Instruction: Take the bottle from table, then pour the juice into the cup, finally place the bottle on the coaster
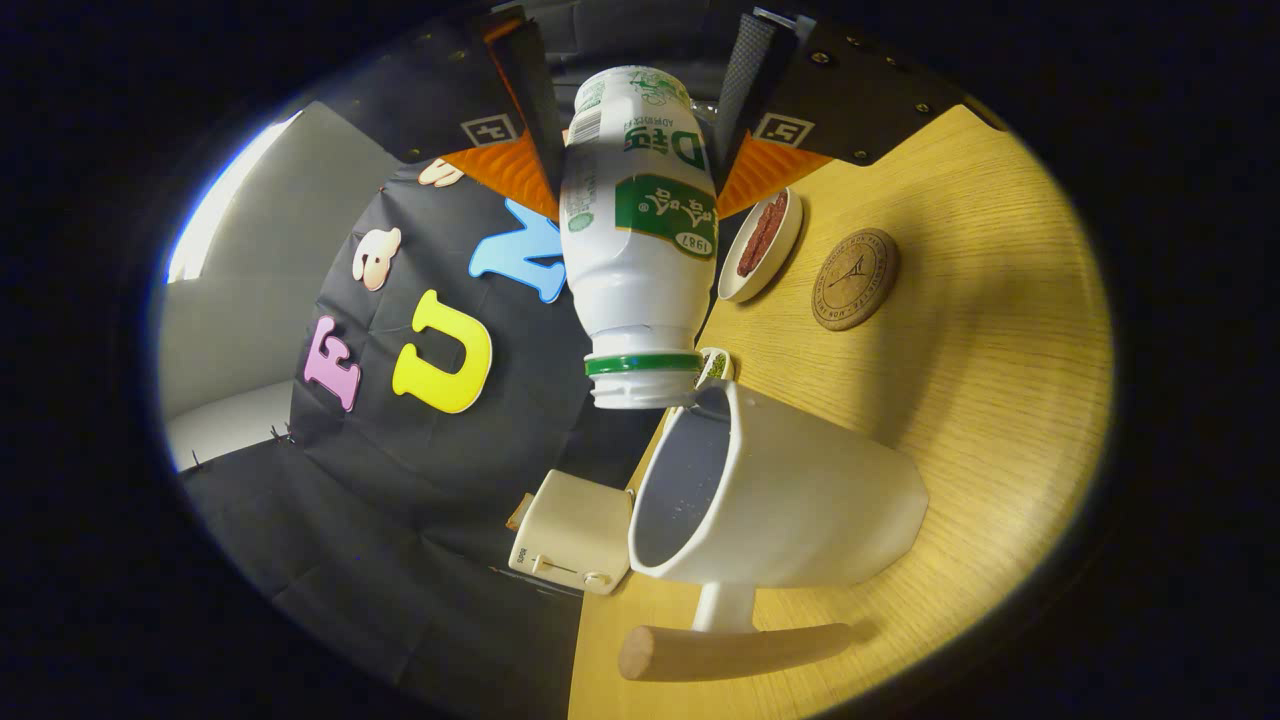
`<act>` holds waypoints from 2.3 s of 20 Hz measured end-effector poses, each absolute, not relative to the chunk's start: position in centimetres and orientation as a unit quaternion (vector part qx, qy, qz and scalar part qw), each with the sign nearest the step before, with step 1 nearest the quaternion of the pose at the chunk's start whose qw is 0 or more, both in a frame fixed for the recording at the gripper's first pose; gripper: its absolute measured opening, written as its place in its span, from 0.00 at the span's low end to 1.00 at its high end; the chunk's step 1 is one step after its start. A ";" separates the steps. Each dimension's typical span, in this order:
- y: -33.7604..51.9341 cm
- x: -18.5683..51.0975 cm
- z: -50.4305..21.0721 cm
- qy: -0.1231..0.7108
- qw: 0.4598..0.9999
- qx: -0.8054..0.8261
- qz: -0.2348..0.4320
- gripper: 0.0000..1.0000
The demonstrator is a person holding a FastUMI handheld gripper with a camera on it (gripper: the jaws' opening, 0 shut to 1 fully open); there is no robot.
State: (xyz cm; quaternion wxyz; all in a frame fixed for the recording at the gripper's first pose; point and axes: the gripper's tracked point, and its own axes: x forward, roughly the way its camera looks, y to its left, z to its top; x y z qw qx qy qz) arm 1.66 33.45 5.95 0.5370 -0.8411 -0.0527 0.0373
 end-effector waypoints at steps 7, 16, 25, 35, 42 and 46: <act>33.5 1.6 5.9 -0.051 0.533 -0.843 0.038 0.70; 33.5 1.5 6.0 -0.050 0.536 -0.842 0.040 0.70; 33.6 1.5 5.8 -0.049 0.538 -0.840 0.043 0.70; 33.6 1.5 5.8 -0.051 0.545 -0.836 0.044 0.70; 33.4 1.7 5.6 -0.049 0.570 -0.819 0.051 0.70; 33.4 1.8 5.6 -0.054 0.592 -0.802 0.051 0.70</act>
